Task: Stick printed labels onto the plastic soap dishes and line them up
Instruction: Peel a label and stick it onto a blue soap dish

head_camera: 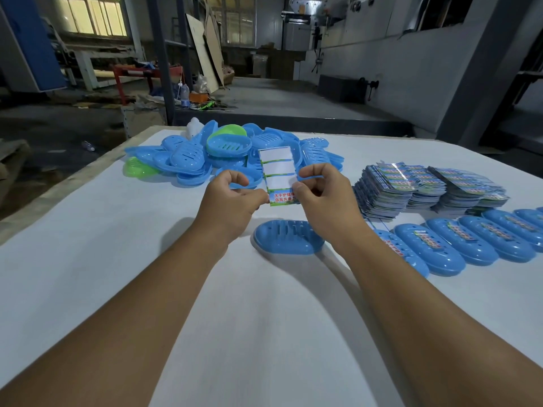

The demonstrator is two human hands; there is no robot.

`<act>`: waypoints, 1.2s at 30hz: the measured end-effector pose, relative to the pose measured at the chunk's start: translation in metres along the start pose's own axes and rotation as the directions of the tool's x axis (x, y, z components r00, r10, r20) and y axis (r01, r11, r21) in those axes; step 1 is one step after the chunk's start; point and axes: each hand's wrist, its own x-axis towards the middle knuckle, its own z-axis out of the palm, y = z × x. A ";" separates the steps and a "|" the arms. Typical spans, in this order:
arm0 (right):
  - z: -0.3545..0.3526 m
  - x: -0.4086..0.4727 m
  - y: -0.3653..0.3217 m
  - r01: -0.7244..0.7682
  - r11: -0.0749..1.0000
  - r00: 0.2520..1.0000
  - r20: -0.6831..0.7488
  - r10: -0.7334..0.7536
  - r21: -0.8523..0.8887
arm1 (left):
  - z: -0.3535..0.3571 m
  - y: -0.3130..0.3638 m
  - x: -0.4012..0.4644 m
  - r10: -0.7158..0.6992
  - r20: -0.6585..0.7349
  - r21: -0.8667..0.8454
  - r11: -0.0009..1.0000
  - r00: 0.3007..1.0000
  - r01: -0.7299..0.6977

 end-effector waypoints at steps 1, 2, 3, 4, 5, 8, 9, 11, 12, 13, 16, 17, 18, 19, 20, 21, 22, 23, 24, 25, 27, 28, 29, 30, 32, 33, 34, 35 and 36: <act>0.000 0.000 0.000 -0.006 1.000 1.000 -0.001 0.006 -0.009 | 0.000 0.000 0.000 0.005 0.005 0.000 1.000 1.000 -0.005; 0.000 0.000 -0.001 -0.013 1.000 1.000 -0.005 0.013 -0.021 | -0.001 0.000 -0.001 0.009 0.013 0.001 1.000 1.000 -0.009; 0.000 0.000 -0.001 -0.020 0.999 1.000 -0.016 0.019 -0.047 | -0.001 0.000 -0.001 0.011 0.020 0.005 1.000 1.000 -0.012; -0.001 -0.001 -0.001 -0.018 0.996 0.999 -0.032 0.015 -0.092 | -0.001 0.000 -0.001 0.015 0.025 0.007 1.000 1.000 -0.015; -0.002 -0.001 -0.001 -0.004 0.988 0.999 -0.044 -0.003 -0.155 | -0.001 0.001 -0.002 0.019 0.026 0.007 1.000 0.999 -0.020; -0.003 -0.004 -0.001 0.064 0.955 0.998 -0.002 -0.067 -0.290 | -0.001 0.001 -0.002 0.059 0.010 0.012 0.998 0.998 -0.059; -0.003 -0.006 -0.002 0.073 0.951 0.997 0.029 -0.067 -0.299 | -0.001 0.001 -0.003 0.078 0.002 0.021 0.997 0.997 -0.078; 0.000 -0.010 -0.004 0.072 0.950 0.995 0.081 -0.050 -0.303 | -0.001 0.000 -0.004 0.119 -0.005 0.057 0.991 0.993 -0.118; 0.001 -0.011 -0.005 0.072 0.951 0.994 0.100 -0.043 -0.302 | -0.001 -0.001 -0.005 0.142 -0.001 0.078 0.987 0.990 -0.141; 0.001 -0.012 -0.006 0.070 0.950 0.993 0.113 -0.037 -0.304 | 0.000 -0.001 -0.005 0.164 0.009 0.098 0.982 0.986 -0.164; 0.001 -0.014 -0.009 0.067 0.942 0.991 0.134 -0.023 -0.329 | 0.002 -0.004 -0.006 0.213 0.041 0.122 0.969 0.976 -0.216; 0.000 -0.014 -0.010 0.064 0.939 0.990 0.137 -0.019 -0.338 | 0.002 -0.004 -0.006 0.226 0.047 0.127 0.965 0.973 -0.230; 0.000 -0.014 -0.010 0.064 0.935 0.990 0.138 -0.016 -0.349 | 0.002 -0.005 -0.006 0.239 0.051 0.136 0.960 0.970 -0.244; 0.000 -0.015 -0.011 0.068 0.929 0.990 0.137 -0.019 -0.364 | 0.003 -0.006 -0.006 0.253 0.054 0.147 0.955 0.966 -0.258; 0.000 -0.016 -0.011 0.078 0.921 0.991 0.132 -0.029 -0.382 | 0.003 -0.007 -0.005 0.267 0.057 0.155 0.950 0.962 -0.272; 0.001 -0.017 -0.011 0.088 0.911 0.991 0.126 -0.040 -0.403 | 0.003 -0.007 -0.006 0.280 0.063 0.161 0.944 0.958 -0.287; 0.001 -0.017 -0.011 0.098 0.900 0.991 0.120 -0.051 -0.425 | 0.004 -0.008 -0.006 0.294 0.068 0.169 0.938 0.953 -0.302; 0.002 -0.018 -0.010 0.109 0.887 0.991 0.117 -0.062 -0.449 | 0.005 -0.008 -0.006 0.310 0.072 0.181 0.931 0.948 -0.318; 0.002 -0.018 -0.010 0.119 0.872 0.991 0.116 -0.073 -0.475 | 0.005 -0.008 -0.007 0.326 0.073 0.191 0.923 0.943 -0.334; 0.002 -0.018 -0.011 0.129 0.856 0.990 0.116 -0.081 -0.501 | 0.006 -0.009 -0.007 0.339 0.075 0.198 0.917 0.938 -0.347; 0.003 -0.018 -0.012 0.146 0.828 0.988 0.119 -0.096 -0.542 | 0.007 -0.009 -0.007 0.353 0.081 0.210 0.908 0.932 -0.362; 0.003 -0.018 -0.013 0.152 0.819 0.988 0.119 -0.103 -0.553 | 0.007 -0.010 -0.007 0.353 0.085 0.217 0.906 0.932 -0.363; 0.003 -0.018 -0.013 0.156 0.815 0.987 0.116 -0.110 -0.558 | 0.007 -0.010 -0.007 0.352 0.088 0.223 0.905 0.932 -0.363; 0.003 -0.018 -0.013 0.158 0.813 0.987 0.112 -0.114 -0.561 | 0.007 -0.010 -0.006 0.353 0.090 0.226 0.904 0.931 -0.364; 0.004 -0.017 -0.013 0.151 0.814 0.988 0.106 -0.110 -0.561 | 0.008 -0.010 -0.007 0.360 0.088 0.221 0.902 0.929 -0.370; 0.003 -0.017 -0.013 0.142 0.821 0.989 0.106 -0.100 -0.552 | 0.008 -0.010 -0.007 0.366 0.084 0.217 0.901 0.927 -0.375; 0.003 -0.016 -0.013 0.130 0.836 0.991 0.105 -0.087 -0.533 | 0.009 -0.010 -0.008 0.374 0.078 0.213 0.899 0.924 -0.382; 0.002 -0.015 -0.013 0.112 0.853 0.992 0.100 -0.071 -0.510 | 0.010 -0.009 -0.009 0.383 0.071 0.208 0.898 0.921 -0.389; 0.002 -0.014 -0.013 0.092 0.866 0.995 0.089 -0.055 -0.492 | 0.010 -0.007 -0.009 0.391 0.063 0.204 0.895 0.918 -0.396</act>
